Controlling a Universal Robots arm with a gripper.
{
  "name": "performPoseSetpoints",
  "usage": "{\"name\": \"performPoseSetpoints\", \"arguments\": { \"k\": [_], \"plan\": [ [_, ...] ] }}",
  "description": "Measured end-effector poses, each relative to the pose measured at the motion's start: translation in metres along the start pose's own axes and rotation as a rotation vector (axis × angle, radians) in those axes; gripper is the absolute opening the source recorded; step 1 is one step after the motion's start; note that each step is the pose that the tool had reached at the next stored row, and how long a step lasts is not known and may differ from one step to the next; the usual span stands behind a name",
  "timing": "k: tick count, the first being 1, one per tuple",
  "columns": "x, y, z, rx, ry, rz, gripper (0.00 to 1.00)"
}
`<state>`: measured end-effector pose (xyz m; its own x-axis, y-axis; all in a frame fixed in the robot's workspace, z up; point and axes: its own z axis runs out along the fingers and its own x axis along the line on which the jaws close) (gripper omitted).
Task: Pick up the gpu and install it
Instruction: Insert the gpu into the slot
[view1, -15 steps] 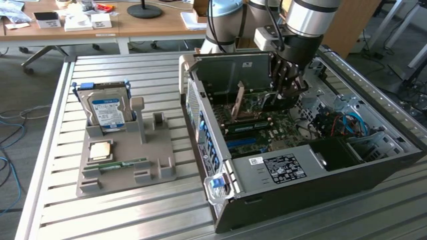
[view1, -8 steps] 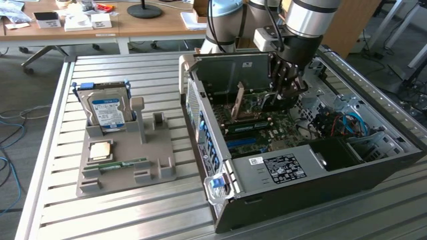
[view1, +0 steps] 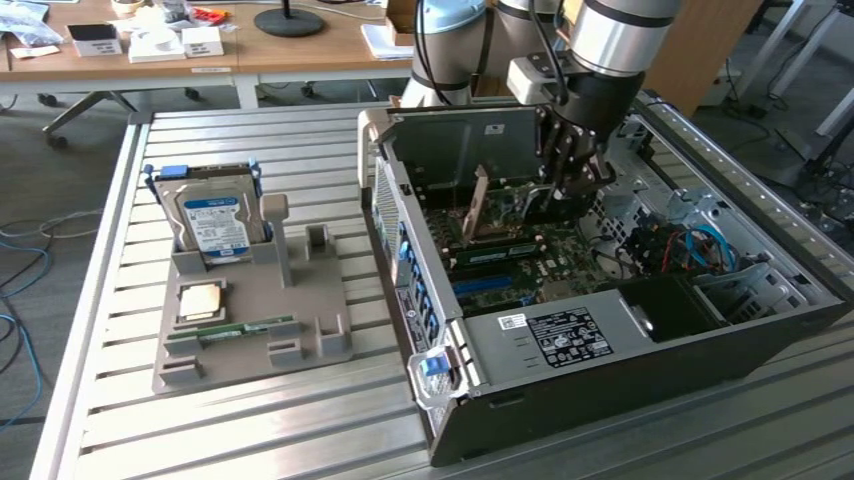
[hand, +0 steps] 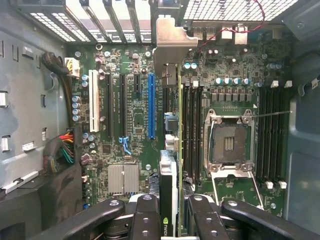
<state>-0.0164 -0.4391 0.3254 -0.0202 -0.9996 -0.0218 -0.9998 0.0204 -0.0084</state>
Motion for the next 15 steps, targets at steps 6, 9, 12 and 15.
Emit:
{"name": "performPoseSetpoints", "arguments": {
  "k": [6, 9, 12, 15],
  "plan": [
    [0.0001, 0.0005, 0.0029, 0.0004, 0.0001, -0.009, 0.27],
    [0.0001, 0.0005, 0.0036, 0.0003, 0.0000, -0.014, 0.27],
    [0.0001, 0.0006, 0.0037, 0.0003, -0.0001, -0.015, 0.27],
    [0.0001, 0.0005, 0.0040, 0.0003, -0.0001, -0.015, 0.27]
  ]
}}
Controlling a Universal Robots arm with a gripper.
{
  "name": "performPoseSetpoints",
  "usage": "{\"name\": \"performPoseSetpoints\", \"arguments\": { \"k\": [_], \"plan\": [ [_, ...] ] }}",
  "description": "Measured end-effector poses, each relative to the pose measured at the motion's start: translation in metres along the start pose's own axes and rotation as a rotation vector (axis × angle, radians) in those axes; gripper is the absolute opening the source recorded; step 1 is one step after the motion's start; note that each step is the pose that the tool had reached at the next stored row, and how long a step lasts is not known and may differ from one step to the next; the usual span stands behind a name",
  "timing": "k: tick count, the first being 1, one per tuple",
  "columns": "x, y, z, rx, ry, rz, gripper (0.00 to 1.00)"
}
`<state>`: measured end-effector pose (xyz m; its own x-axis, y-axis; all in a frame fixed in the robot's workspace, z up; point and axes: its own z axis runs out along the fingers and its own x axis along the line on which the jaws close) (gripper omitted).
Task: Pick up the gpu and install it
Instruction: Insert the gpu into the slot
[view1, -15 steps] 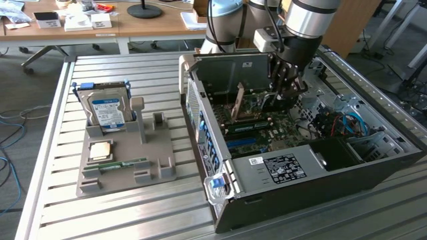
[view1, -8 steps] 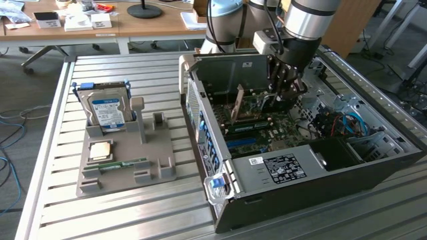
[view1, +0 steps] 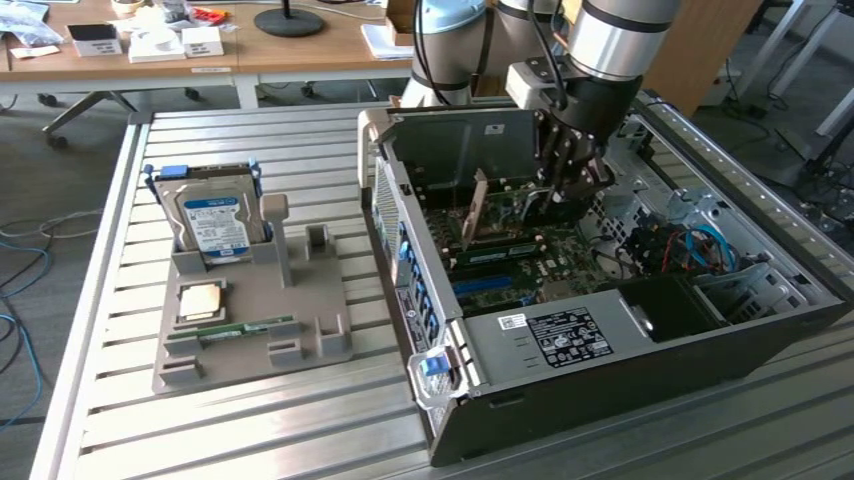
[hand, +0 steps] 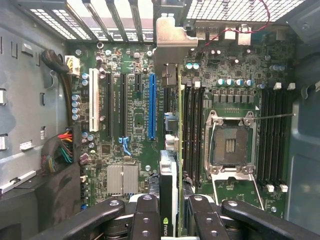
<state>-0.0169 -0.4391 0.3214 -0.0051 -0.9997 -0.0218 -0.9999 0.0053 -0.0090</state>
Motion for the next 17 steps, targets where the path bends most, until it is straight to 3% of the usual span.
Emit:
{"name": "performPoseSetpoints", "arguments": {
  "k": [17],
  "plan": [
    [0.0001, 0.0003, 0.0067, 0.0000, -0.0001, 0.000, 0.27]
  ]
}}
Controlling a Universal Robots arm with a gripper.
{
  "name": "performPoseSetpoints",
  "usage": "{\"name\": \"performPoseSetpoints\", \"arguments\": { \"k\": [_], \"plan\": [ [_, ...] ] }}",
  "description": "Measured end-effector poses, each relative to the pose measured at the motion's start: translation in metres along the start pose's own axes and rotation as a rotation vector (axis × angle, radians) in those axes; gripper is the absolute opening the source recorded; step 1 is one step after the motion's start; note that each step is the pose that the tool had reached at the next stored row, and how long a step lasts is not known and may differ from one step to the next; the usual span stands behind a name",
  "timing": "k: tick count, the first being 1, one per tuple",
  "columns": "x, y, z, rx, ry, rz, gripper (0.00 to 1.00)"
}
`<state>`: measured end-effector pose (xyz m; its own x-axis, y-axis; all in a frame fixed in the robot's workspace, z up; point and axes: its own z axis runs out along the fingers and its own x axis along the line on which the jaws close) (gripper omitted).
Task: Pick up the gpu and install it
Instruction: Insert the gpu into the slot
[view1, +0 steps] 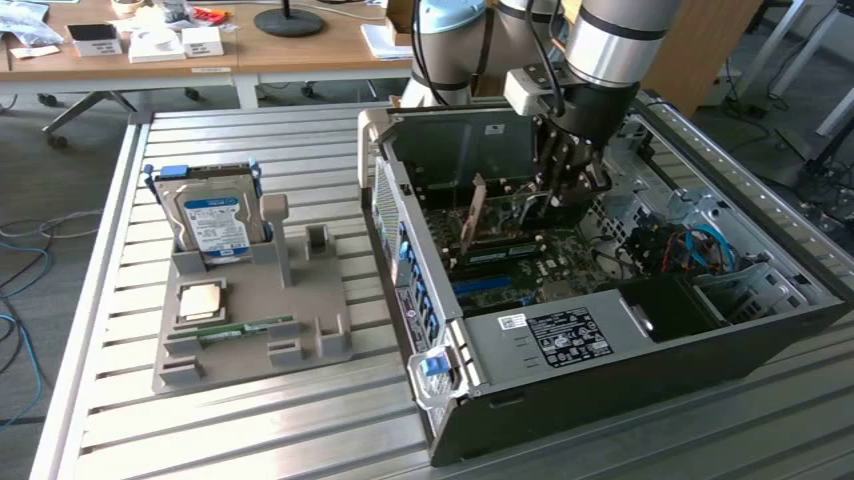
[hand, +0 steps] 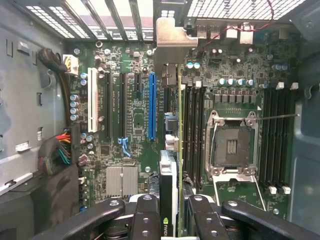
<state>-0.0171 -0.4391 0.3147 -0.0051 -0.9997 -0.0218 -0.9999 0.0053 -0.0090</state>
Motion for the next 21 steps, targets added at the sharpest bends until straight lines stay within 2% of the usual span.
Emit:
{"name": "performPoseSetpoints", "arguments": {
  "k": [15, 21],
  "plan": [
    [0.001, 0.0026, 0.0141, 0.0002, -0.0001, -0.007, 0.27],
    [0.001, 0.0029, 0.0150, 0.0002, 0.0000, -0.008, 0.27]
  ]
}}
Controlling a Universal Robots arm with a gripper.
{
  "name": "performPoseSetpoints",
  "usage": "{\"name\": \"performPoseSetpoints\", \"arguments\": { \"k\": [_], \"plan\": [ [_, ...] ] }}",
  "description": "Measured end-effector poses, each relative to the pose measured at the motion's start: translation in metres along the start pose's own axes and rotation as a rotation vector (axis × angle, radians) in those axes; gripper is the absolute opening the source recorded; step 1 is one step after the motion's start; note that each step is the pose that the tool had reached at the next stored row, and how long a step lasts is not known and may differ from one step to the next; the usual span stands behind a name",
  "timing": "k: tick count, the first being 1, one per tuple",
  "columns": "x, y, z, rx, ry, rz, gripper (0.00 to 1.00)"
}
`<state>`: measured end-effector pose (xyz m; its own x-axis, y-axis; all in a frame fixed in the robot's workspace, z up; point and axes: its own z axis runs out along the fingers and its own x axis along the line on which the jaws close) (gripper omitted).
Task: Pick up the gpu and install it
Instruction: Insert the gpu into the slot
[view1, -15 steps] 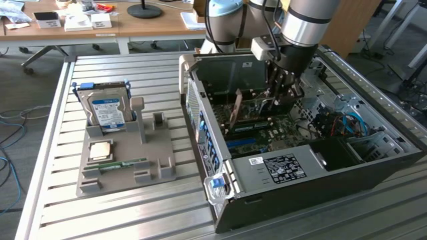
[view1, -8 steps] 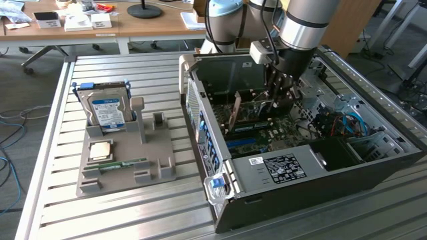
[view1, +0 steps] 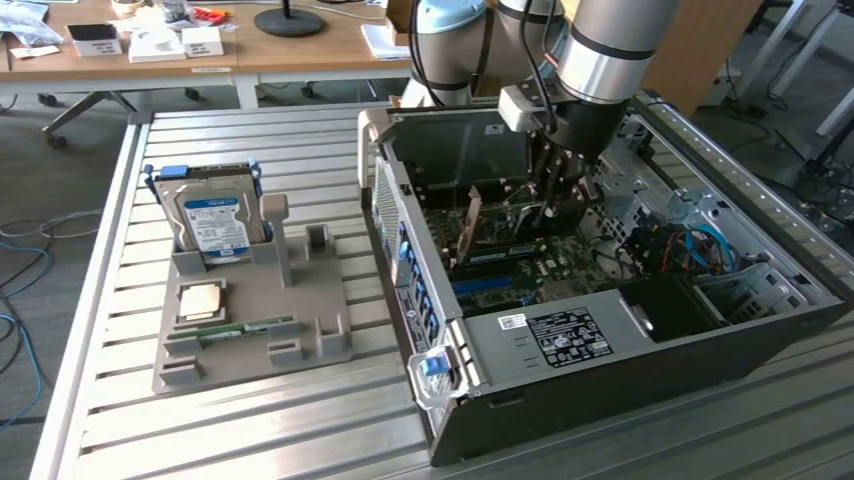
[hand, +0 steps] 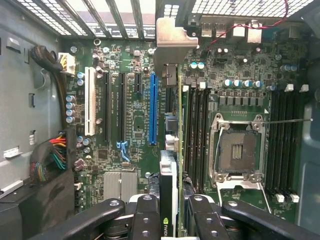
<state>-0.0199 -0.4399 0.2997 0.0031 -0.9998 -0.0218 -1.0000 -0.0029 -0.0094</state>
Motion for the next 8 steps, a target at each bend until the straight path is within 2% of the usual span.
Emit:
{"name": "performPoseSetpoints", "arguments": {
  "k": [8],
  "plan": [
    [0.0000, 0.0005, 0.0015, 0.0000, 0.0000, 0.000, 0.27]
  ]
}}
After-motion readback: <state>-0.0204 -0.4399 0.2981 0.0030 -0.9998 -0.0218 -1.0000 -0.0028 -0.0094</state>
